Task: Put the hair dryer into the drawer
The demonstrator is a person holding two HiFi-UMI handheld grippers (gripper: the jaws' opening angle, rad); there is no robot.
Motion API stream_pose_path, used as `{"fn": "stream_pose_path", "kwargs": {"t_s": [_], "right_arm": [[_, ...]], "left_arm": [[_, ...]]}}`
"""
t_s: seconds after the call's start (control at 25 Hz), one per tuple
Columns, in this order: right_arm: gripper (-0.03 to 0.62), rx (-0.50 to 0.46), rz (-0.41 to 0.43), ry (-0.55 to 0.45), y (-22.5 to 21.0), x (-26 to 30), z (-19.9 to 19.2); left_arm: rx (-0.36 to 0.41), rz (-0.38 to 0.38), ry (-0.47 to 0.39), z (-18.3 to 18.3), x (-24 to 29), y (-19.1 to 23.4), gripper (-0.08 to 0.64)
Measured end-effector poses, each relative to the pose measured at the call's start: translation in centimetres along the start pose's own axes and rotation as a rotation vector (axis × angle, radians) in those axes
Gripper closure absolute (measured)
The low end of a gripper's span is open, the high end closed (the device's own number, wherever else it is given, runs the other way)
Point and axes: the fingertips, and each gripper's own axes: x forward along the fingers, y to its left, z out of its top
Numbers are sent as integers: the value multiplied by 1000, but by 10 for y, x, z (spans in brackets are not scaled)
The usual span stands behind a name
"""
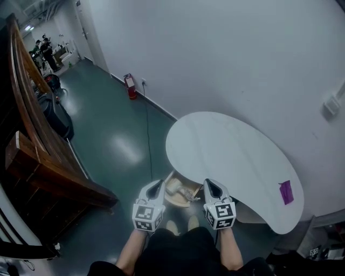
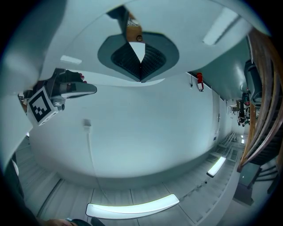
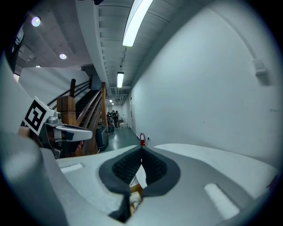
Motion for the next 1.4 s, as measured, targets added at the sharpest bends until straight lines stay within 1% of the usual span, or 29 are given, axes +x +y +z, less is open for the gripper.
{"fn": "stream_pose_path", "kwargs": {"t_s": [0.12, 0.32, 0.64, 1.04, 1.4], "right_arm": [[589, -8, -9, -10, 1, -8, 1], [589, -13, -19, 1, 1, -9, -4], [589, -18, -4, 6, 5, -4, -3], [589, -12, -9, 4, 4, 2, -2], [589, -17, -5, -8, 11, 5, 4]], "left_arm": [[4, -5, -4, 1, -2, -2, 555], [3, -3, 6, -5, -3, 0, 555], [6, -6, 4, -3, 2, 1, 555], [7, -2, 6, -5, 6, 3, 555], [3, -4, 6, -4, 4, 7, 555]]}}
